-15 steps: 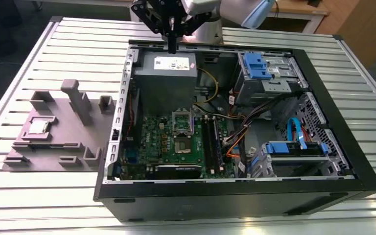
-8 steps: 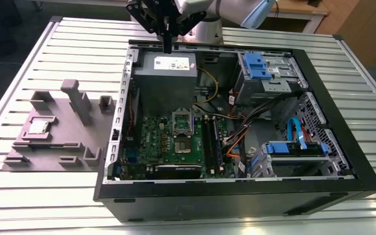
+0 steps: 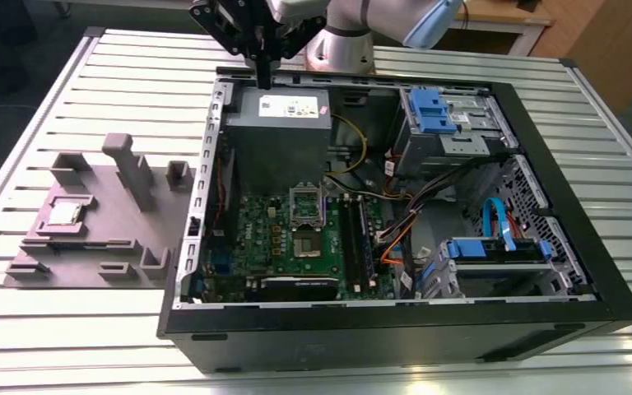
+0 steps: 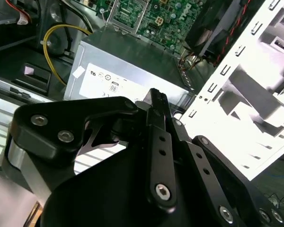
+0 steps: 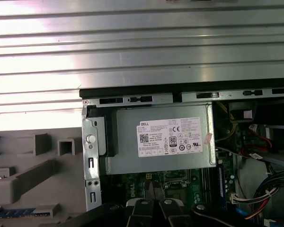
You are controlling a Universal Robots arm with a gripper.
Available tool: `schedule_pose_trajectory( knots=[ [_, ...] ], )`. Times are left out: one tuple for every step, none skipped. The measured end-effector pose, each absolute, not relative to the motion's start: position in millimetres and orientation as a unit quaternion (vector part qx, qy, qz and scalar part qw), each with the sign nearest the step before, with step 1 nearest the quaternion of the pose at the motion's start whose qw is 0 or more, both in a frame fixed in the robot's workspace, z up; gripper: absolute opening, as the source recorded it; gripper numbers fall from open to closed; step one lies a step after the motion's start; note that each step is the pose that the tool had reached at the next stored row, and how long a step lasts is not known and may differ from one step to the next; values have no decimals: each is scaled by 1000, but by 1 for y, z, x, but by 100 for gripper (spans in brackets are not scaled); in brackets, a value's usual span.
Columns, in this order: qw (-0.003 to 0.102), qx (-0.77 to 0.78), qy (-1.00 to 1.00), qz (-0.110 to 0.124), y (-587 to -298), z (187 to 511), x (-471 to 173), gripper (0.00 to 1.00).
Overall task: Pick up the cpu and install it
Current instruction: 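Reach for the cpu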
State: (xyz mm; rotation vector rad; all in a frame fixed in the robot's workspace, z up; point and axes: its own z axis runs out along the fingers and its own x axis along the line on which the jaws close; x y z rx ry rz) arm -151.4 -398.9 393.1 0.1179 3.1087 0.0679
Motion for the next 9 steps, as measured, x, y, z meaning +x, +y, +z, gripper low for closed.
schedule_pose_trajectory(
  knots=[
    [15, 38, 999, 22, -399, 393, -152, 11],
    [15, 38, 999, 22, -399, 393, -152, 11],
    [15, 38, 999, 22, -399, 393, -152, 11],
    [15, 38, 999, 22, -399, 393, -152, 11],
    [15, 38, 999, 22, -399, 393, -152, 11],
    [15, 38, 999, 22, -399, 393, -152, 11],
    [15, 38, 999, 22, -399, 393, -152, 11],
    [15, 38, 999, 22, -399, 393, -152, 11],
    [15, 38, 999, 22, -399, 393, -153, 11]
  ],
)
